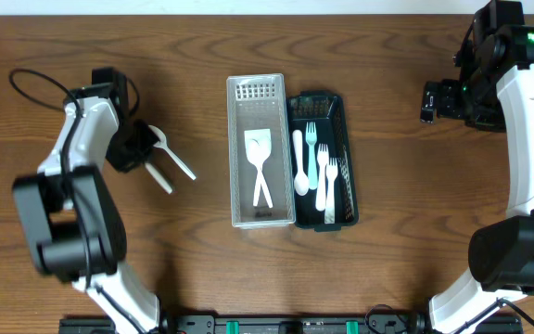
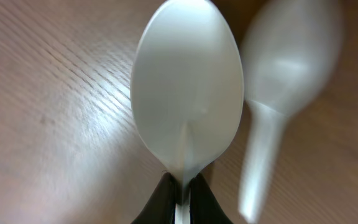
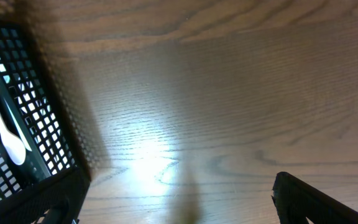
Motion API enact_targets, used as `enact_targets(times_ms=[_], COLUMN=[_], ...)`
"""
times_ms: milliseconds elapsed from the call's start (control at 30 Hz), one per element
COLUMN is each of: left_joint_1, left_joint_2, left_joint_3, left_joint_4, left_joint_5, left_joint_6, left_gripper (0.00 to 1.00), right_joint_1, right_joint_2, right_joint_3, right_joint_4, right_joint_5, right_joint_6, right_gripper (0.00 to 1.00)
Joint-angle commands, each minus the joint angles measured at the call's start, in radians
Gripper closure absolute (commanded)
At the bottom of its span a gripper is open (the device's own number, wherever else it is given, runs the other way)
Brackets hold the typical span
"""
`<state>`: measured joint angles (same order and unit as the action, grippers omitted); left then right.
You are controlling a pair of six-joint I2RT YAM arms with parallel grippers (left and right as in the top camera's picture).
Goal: Pack container
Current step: 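Grasp the next white spoon with the left gripper, then place the spoon into the clear basket and withdraw the left arm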
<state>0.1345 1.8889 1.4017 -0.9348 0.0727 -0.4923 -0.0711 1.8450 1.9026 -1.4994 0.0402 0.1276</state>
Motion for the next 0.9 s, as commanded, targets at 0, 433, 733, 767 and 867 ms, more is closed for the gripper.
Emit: enact_targets(times_ms=[0,433,733,767,867], left_joint_1=[-0.09,-0.635,-0.715,-0.715,-0.715], left_joint_2=[-0.185,-0.319,-0.011,0.011,0.043], left_joint_3=[0.061,0.062,0.061,0.061,0.061], left_joint_4=[-0.018,0.063,0.086,0.083,0.072], left_joint_5=[-0.003,-0.194,-0.185,-0.185,-0.186], left_joint_6=[0.025,0.024,-0.006,-0.006,0.003], left_gripper=[0.94,0.92,0.93,0.92,0.79], right_joint_1=[0.007,0.007,0.007,0.007,0.007], right_joint_2=[-0.001,0.0,0.0,0.0,-0.001], right_joint_3=[-0.001,-0.001,-0.002,-0.001,-0.001], right_joint_4=[0.0,-0.001,-0.006,-0.007,-0.008], right_joint_5=[-0.004,-0.008,-0.022,-0.022,-0.022], right_joint_6=[-0.01,-0.01,-0.013,-0.013,-0.013], right_gripper=[0.01,0.01,0.01,0.01,0.01])
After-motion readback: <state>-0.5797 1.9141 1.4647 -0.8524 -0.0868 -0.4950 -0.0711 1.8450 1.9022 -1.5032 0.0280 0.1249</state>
